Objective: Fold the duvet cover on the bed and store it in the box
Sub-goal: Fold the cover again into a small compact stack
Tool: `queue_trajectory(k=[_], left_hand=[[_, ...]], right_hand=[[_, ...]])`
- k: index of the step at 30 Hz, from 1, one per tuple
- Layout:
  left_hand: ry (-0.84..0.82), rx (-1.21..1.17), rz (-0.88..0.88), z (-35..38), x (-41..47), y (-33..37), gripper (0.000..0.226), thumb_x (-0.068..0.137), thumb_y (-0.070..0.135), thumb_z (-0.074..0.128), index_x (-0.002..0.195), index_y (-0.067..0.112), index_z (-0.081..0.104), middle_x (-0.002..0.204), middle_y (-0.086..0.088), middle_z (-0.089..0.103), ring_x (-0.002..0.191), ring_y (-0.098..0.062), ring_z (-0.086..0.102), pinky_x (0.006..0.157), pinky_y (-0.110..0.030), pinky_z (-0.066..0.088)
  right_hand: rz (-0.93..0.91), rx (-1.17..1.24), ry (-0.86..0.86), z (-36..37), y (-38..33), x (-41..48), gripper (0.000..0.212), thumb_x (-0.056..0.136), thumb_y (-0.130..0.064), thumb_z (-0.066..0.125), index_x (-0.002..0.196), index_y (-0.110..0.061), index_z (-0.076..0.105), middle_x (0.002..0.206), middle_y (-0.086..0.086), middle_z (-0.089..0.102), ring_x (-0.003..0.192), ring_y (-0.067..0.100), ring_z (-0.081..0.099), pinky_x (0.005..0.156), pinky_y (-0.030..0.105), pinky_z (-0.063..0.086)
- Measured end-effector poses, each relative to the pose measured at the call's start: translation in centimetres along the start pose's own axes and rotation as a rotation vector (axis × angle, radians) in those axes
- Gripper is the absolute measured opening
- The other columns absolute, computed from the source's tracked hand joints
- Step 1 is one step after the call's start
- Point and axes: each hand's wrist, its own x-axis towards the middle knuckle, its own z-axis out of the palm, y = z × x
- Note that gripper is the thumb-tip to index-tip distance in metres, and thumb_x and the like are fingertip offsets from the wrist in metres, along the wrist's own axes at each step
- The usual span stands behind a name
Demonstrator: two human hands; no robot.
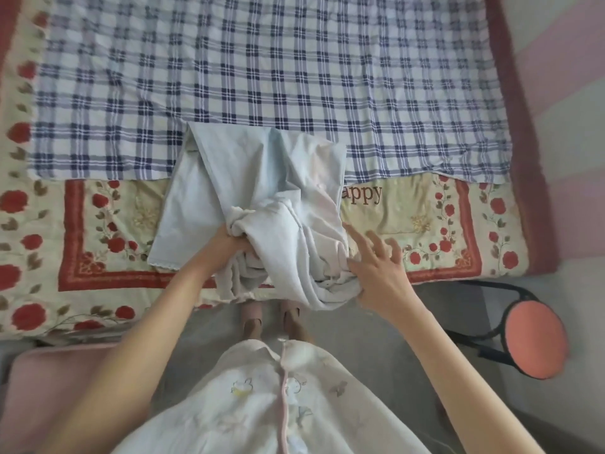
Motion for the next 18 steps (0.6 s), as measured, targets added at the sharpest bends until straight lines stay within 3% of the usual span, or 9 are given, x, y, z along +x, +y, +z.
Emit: queue_trajectory(k=[2, 3, 4, 6, 9, 11, 14, 16, 18], left_hand=[[-0.023, -0.032, -0.008, -0.5, 0.4, 2.7, 0.013, 0.070, 0.018, 0.056, 0.082, 0.012, 0.054, 0.075, 0.000, 0.063, 0.066, 0.003, 0.062, 0.061, -0.013, 0.049], [-0.016, -0.047, -0.054, -0.8, 0.5, 3.6, 0.005, 0.075, 0.013, 0.056, 0.079, 0.012, 0.053, 0.072, -0.001, 0.063, 0.069, -0.003, 0.063, 0.061, -0.018, 0.050], [-0.021, -0.019, -0.120, -1.1, 0.4, 4.1, 0.006, 0.083, 0.011, 0.056, 0.077, 0.012, 0.053, 0.069, -0.002, 0.062, 0.069, -0.008, 0.064, 0.062, -0.022, 0.049], [-0.115, 0.023, -0.299, -2.1, 0.1, 3.7, 0.017, 0.093, 0.020, 0.051, 0.088, 0.008, 0.062, 0.079, -0.009, 0.069, 0.080, -0.019, 0.066, 0.074, -0.030, 0.050], [-0.392, 0.155, -0.641, -4.0, -0.7, 1.3, 0.061, 0.073, 0.048, 0.071, 0.117, 0.006, 0.063, 0.119, -0.018, 0.064, 0.107, -0.029, 0.061, 0.102, -0.039, 0.044], [-0.510, 0.531, -0.777, -5.1, -0.8, -1.0, 0.082, 0.056, 0.064, 0.072, 0.119, 0.013, 0.058, 0.130, -0.015, 0.055, 0.112, -0.024, 0.058, 0.103, -0.033, 0.043], [-0.418, 0.895, -0.886, -5.0, -1.4, -3.9, 0.110, 0.060, 0.070, 0.068, 0.142, 0.010, 0.025, 0.134, -0.009, 0.037, 0.121, -0.021, 0.044, 0.096, -0.028, 0.040], [-0.370, 0.902, -0.931, -4.2, -2.0, -5.1, 0.119, 0.068, 0.065, 0.067, 0.149, 0.010, 0.000, 0.139, -0.010, 0.031, 0.126, -0.026, 0.038, 0.099, -0.031, 0.038], [-0.316, 0.906, -0.919, -3.6, -2.5, -5.6, 0.128, 0.073, 0.059, 0.067, 0.144, 0.013, -0.029, 0.156, -0.021, -0.002, 0.141, -0.033, 0.020, 0.110, -0.036, 0.030]], right_hand=[[0.007, 0.328, 0.053, -1.1, 0.6, 0.6, 0.035, 0.058, -0.023, 0.075, 0.093, -0.026, 0.069, 0.153, 0.002, 0.031, 0.141, 0.026, 0.020, 0.114, 0.052, -0.004], [0.096, 0.695, 0.014, -2.0, 0.6, 0.8, 0.030, 0.062, -0.030, 0.071, 0.091, -0.025, 0.068, 0.141, 0.001, 0.050, 0.135, 0.021, 0.036, 0.115, 0.054, 0.005], [0.210, 1.087, -0.048, -3.1, 0.2, 0.9, 0.025, 0.062, -0.034, 0.068, 0.085, -0.022, 0.067, 0.116, 0.001, 0.066, 0.115, 0.015, 0.056, 0.109, 0.052, 0.028], [0.383, 1.493, -0.125, -3.9, 0.1, 1.2, 0.015, 0.066, -0.031, 0.068, 0.079, -0.023, 0.067, 0.087, 0.004, 0.069, 0.085, 0.015, 0.066, 0.081, 0.042, 0.051], [0.621, 1.366, -0.485, -2.2, 1.9, 2.1, 0.018, 0.083, -0.032, 0.068, 0.094, -0.018, 0.067, 0.082, -0.003, 0.070, 0.079, 0.014, 0.066, 0.078, 0.030, 0.054], [0.701, 1.074, -0.897, -0.4, 2.9, 2.8, 0.029, 0.080, -0.042, 0.068, 0.085, -0.014, 0.059, 0.072, -0.006, 0.060, 0.064, 0.005, 0.057, 0.063, 0.017, 0.048], [0.816, 0.913, -1.292, 2.7, 3.1, 3.1, 0.034, 0.075, -0.035, 0.077, 0.087, -0.012, 0.054, 0.083, -0.005, 0.060, 0.077, 0.005, 0.058, 0.070, 0.012, 0.049], [0.842, 0.897, -1.418, 4.5, 2.2, 2.9, 0.031, 0.076, -0.031, 0.076, 0.084, -0.011, 0.054, 0.084, -0.004, 0.060, 0.080, 0.005, 0.058, 0.076, 0.013, 0.048], [0.812, 0.849, -1.446, 6.0, 1.8, 2.4, 0.027, 0.082, -0.033, 0.071, 0.090, -0.010, 0.059, 0.095, -0.002, 0.064, 0.082, 0.007, 0.059, 0.078, 0.016, 0.049]])
